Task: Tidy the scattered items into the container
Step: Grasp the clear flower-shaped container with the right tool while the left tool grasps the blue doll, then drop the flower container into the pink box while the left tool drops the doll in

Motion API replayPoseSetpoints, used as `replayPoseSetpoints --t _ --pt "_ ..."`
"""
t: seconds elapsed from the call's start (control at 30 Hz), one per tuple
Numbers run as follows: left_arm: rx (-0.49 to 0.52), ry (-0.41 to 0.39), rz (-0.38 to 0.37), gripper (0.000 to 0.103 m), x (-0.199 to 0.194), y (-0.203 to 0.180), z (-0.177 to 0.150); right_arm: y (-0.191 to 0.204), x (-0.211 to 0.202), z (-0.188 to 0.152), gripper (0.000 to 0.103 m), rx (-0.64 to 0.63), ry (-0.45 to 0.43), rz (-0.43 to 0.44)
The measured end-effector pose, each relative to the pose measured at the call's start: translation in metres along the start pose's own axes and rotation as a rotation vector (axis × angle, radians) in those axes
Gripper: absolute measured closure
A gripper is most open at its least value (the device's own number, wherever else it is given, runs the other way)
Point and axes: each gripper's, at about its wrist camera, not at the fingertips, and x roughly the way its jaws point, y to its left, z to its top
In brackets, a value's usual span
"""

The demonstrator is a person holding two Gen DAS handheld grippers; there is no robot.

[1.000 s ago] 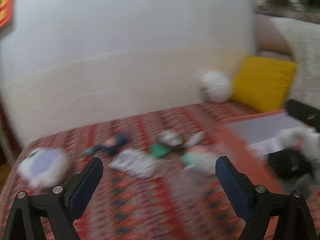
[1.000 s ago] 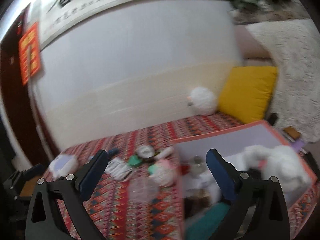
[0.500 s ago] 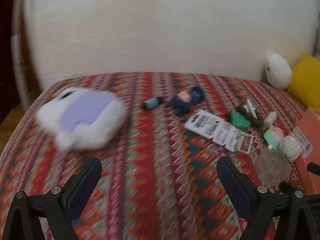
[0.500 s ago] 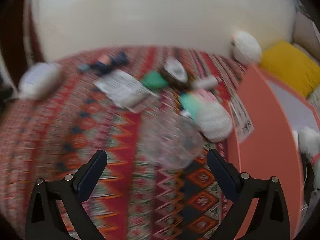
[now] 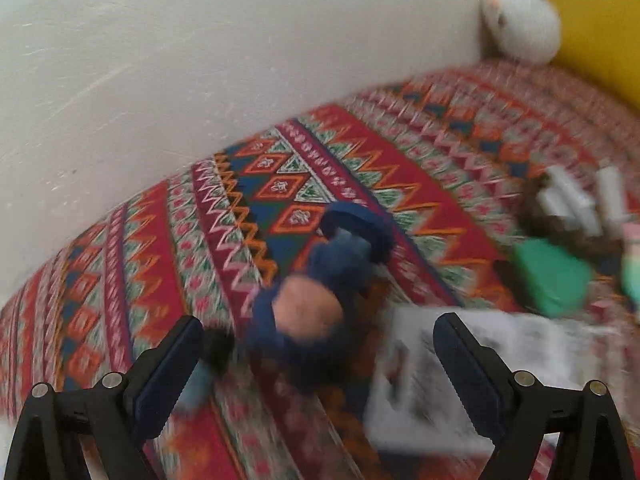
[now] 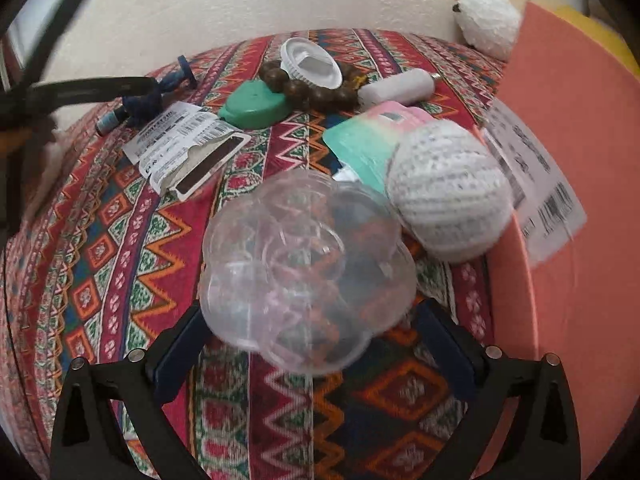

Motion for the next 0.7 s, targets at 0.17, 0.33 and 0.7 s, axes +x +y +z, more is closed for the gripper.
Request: replayPoseSetpoints --t 0.17,0.33,0.7 --pt "0.012 0.091 -0.041 0.019 0.044 -0.008 0.007 -0.001 0.007 0.004 0.000 -0.028 -0.023 0.018" --pt "-0.099 0.061 -0.095 0.045 0.016 -0.007 -0.011 -0.022 -0.005 0.010 0.005 0.097 -0.035 0.152" --pt "-0.317 -0.150 -0.121 0.045 -0.182 -0.029 -0.129 0.003 -0.108 0.003 0.005 0.086 -0.219 0.373"
